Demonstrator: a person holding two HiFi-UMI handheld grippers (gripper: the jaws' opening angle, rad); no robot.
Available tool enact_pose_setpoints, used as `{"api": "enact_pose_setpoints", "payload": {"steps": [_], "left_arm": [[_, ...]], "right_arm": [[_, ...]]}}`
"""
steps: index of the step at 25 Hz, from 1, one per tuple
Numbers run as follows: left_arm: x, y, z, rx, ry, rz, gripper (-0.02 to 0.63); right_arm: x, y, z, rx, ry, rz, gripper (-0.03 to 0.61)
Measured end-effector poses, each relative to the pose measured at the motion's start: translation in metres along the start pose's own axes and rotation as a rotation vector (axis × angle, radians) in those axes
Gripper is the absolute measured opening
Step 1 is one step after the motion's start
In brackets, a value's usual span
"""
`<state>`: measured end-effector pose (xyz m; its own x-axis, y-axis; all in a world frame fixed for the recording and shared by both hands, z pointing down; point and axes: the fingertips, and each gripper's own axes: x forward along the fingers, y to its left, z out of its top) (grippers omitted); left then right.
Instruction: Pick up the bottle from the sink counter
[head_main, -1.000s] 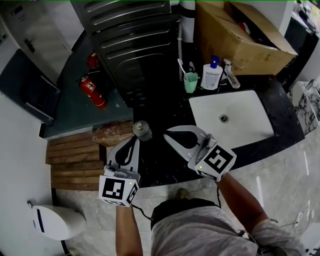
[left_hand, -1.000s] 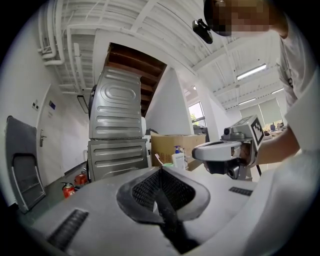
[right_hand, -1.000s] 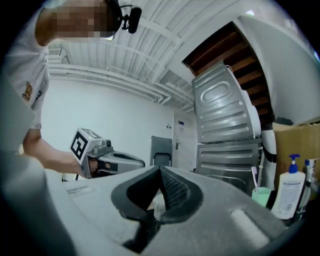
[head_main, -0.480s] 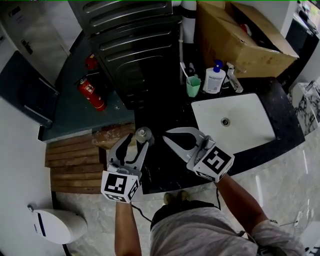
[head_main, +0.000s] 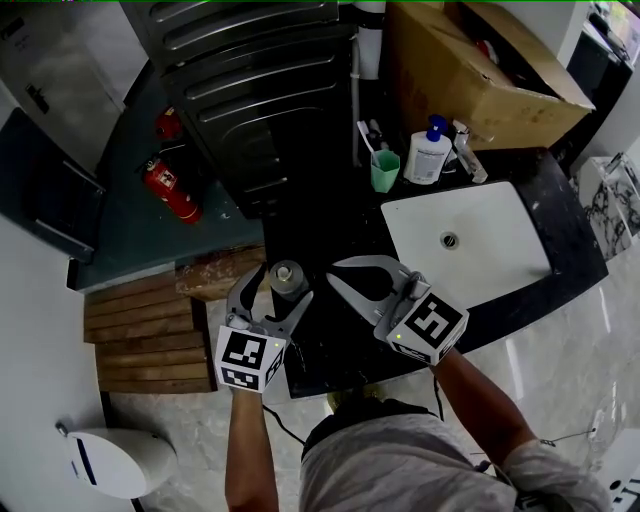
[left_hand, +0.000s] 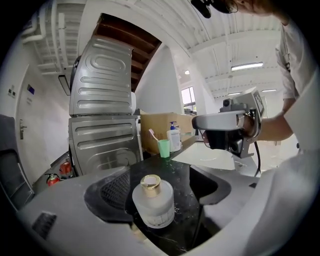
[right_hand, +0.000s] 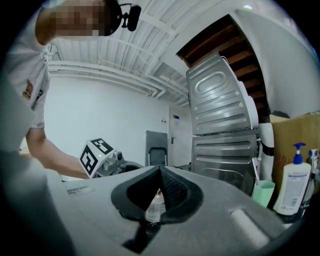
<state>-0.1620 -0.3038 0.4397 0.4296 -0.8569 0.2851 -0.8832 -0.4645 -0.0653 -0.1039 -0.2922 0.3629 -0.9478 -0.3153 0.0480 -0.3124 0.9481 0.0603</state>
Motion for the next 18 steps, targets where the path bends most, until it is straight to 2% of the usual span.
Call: {"api": "enact_pose_setpoints", "payload": {"steps": [6, 18], "left_arm": [[0.019, 0.006, -0.026, -0.016, 0.062, -0.035, 0.385], [0.046, 0.007, -0.059, -0.049, 0.147, -0.112, 0.387]], "right_arm": [[0.006, -0.004, -0.009, 0.011, 0.020, -0.008, 0.000], [0.010, -0.011, -0.020, 0.025, 0.043, -0.029, 0.000]]}}
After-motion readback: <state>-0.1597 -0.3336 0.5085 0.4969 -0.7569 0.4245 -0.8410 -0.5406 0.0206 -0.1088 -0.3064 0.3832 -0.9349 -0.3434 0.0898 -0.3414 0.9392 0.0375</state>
